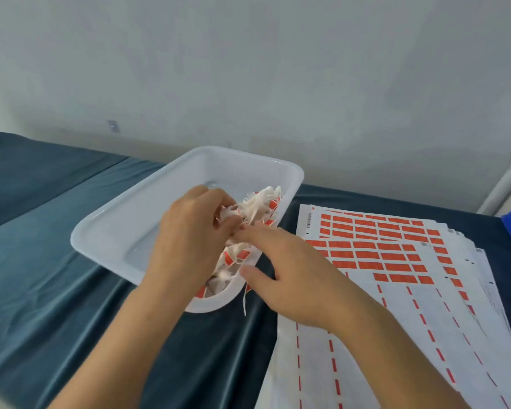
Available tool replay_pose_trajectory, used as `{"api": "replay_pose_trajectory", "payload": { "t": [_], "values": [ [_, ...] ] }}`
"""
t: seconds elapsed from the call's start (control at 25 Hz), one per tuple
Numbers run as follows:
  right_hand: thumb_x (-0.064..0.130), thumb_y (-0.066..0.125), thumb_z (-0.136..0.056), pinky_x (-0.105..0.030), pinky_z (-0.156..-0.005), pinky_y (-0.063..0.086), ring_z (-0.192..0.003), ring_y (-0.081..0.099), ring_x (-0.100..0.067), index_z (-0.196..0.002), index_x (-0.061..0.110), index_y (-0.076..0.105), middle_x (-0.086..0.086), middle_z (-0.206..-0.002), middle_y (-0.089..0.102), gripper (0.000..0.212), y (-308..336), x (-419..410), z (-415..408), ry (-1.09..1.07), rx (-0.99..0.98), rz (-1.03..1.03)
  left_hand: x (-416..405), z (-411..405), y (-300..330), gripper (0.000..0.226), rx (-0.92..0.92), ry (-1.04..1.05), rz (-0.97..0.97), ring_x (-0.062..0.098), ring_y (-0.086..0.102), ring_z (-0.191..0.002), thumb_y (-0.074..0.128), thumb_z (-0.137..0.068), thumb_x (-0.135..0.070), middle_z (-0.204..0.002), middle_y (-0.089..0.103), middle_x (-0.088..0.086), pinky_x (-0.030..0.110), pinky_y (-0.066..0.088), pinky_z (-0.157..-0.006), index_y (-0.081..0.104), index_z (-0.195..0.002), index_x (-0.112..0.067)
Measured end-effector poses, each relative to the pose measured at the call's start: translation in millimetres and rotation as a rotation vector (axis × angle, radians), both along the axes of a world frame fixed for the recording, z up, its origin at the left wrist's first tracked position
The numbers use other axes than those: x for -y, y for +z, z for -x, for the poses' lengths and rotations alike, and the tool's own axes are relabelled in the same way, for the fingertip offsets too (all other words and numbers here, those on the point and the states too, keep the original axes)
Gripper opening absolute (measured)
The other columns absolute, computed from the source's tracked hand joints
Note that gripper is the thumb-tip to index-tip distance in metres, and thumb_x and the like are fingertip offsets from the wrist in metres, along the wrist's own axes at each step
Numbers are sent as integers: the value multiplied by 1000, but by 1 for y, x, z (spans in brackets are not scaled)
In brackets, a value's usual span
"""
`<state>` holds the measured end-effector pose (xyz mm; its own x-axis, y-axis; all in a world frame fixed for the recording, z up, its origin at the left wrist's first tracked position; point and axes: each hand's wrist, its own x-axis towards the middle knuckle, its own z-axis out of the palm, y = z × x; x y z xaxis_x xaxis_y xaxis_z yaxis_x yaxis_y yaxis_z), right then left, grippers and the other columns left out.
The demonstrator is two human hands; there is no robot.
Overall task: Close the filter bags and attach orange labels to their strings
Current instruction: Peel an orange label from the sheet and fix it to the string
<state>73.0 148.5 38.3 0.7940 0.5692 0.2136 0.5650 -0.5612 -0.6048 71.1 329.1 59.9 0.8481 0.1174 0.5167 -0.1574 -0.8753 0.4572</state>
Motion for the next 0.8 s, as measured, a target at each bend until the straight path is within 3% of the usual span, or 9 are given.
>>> {"api": "replay_pose_trajectory", "payload": {
  "t": [0.08,0.16,0.32,0.48,0.56,0.68,0.8],
  "values": [
    [42,53,-103,-38,-123,24,-145,38,-9,-136,44,53,21,-150,50,33,-6,-10,-8,-20,131,136,2,-7,-15,13,-193,16,-66,15,58,-78,68,-96,-23,-93,59,-6,27,42,-66,72,-107,-20],
    [41,47,-106,-33,-125,7,-147,35,-10,-133,38,59,18,-148,53,30,-13,-12,-10,-29,194,174,2,-9,-28,17,-344,-27,-86,18,59,-83,59,-98,-23,-98,59,-4,30,43,-66,70,-110,-20],
    [39,53,-103,-27,-117,25,-134,46,-3,-129,42,59,23,-140,58,26,-16,-3,-6,-66,237,103,-2,-2,-23,18,-275,-59,-84,10,59,-81,59,-97,-32,-94,58,-14,30,47,-66,67,-113,-35],
    [41,59,-102,-22,-108,22,-139,49,-6,-134,44,59,24,-146,56,33,-5,14,1,-156,216,100,13,4,-5,23,-109,54,-305,23,54,-93,65,-92,-39,-95,60,-4,41,50,-73,71,-110,-25],
    [44,57,-102,-16,-104,28,-132,55,-5,-133,44,60,23,-143,59,32,0,29,8,-211,192,103,31,9,4,20,0,53,-334,28,51,-93,66,-92,-34,-91,60,1,46,49,-72,72,-103,-19],
    [44,56,-101,-6,-85,32,-108,62,-4,-124,42,61,21,-128,66,24,3,61,25,-339,128,111,81,16,-2,18,117,-169,-305,30,54,-89,55,-84,-16,-88,65,3,48,48,-71,71,-94,-15],
    [35,59,-102,-15,-89,46,-102,66,-12,-129,38,60,14,-124,68,28,-6,102,47,-502,37,237,143,21,-30,25,-104,-432,-183,19,63,-90,49,-86,-17,-96,71,-7,39,52,-76,68,-99,-26]
  ]
}}
